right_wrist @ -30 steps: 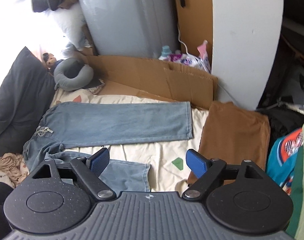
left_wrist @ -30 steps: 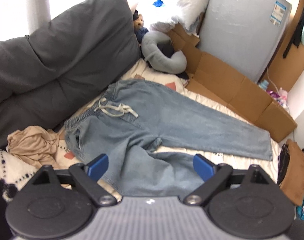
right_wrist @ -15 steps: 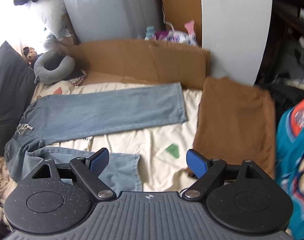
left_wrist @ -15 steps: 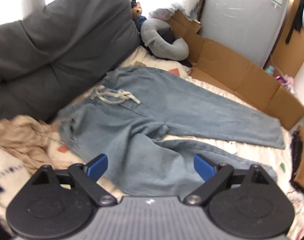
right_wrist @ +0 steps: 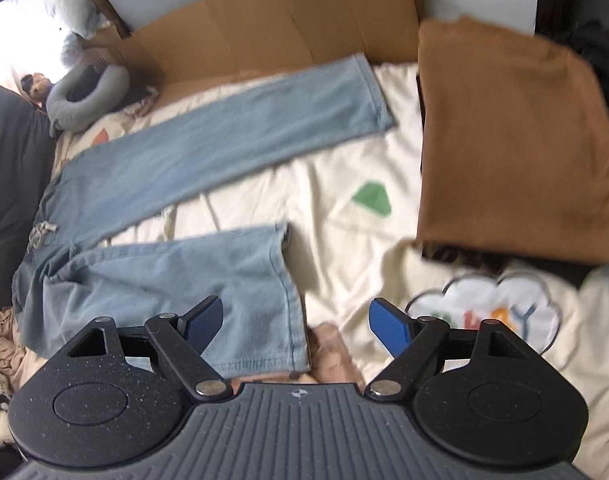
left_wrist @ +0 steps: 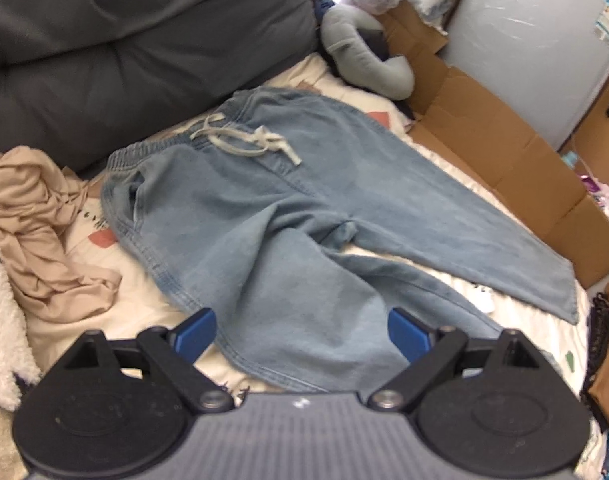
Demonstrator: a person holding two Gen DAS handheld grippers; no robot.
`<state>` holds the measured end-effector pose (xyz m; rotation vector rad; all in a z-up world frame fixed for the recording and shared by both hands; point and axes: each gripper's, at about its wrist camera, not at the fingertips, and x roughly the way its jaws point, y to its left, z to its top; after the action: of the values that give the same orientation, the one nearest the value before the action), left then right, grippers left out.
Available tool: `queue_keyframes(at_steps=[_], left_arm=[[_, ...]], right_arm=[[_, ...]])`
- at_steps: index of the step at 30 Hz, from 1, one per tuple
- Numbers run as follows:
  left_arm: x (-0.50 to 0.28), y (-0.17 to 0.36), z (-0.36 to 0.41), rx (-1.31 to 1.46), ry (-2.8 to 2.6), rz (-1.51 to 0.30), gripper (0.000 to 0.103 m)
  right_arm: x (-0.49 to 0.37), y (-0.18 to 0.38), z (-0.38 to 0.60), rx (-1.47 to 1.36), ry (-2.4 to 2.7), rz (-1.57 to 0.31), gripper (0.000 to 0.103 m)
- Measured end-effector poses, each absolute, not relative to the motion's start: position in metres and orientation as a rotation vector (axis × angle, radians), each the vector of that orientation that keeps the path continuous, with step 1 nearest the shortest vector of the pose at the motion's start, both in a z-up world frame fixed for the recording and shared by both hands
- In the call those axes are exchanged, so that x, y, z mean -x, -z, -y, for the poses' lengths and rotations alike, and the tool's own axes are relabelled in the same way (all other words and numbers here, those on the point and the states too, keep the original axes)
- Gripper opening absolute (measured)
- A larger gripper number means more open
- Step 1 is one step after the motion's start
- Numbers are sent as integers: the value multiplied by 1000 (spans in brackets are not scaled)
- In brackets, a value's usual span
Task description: Fold clothes
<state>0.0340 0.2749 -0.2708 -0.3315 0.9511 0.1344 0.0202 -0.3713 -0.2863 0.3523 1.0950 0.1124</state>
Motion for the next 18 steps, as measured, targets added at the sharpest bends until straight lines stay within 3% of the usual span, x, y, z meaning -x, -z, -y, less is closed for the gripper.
queue_keyframes(at_steps=[7,18], left_arm=[[-38,303,-278,318,-141,-1002,93],[-42,338,-277,314,-129,-1071,90]], right_arm=[[-22,345,381,-541,-93,-1172,70],[-22,411,380,-822,-68,-1260,70]])
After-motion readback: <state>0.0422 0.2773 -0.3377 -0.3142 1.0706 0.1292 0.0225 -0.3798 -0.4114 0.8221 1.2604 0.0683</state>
